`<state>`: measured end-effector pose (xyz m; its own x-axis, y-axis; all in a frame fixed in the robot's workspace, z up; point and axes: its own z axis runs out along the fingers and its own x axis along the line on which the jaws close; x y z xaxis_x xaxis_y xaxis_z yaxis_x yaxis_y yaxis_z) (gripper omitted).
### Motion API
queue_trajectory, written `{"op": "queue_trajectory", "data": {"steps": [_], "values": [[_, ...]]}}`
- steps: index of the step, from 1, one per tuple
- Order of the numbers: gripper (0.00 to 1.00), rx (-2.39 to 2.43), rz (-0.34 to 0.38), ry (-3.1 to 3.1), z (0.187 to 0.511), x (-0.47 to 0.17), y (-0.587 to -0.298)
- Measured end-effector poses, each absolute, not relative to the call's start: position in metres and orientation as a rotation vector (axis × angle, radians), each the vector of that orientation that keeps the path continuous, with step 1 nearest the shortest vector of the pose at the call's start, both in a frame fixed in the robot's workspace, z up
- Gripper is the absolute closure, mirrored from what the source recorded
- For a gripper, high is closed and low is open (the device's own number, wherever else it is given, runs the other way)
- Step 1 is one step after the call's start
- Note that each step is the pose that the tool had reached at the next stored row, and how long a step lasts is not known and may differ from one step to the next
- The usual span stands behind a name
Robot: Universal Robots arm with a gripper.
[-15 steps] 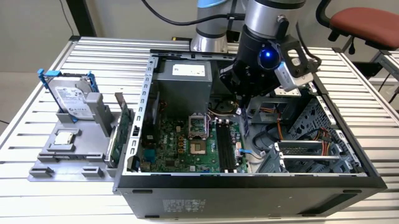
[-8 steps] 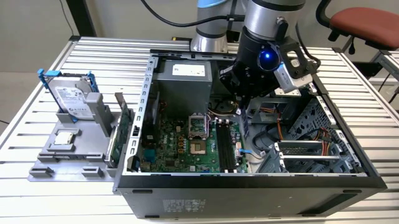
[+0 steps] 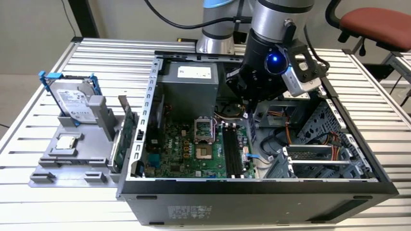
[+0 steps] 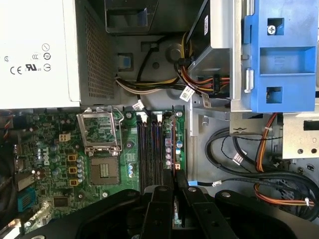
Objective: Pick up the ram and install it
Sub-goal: 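Insert the ram into the slot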
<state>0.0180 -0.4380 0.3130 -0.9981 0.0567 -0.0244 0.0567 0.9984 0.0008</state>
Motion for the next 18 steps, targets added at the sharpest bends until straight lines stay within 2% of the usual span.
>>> {"op": "queue_trajectory", "data": {"steps": [18], "values": [[1.0, 0.088, 0.0, 3.116, 0.3072, 0.018, -0.438]]}}
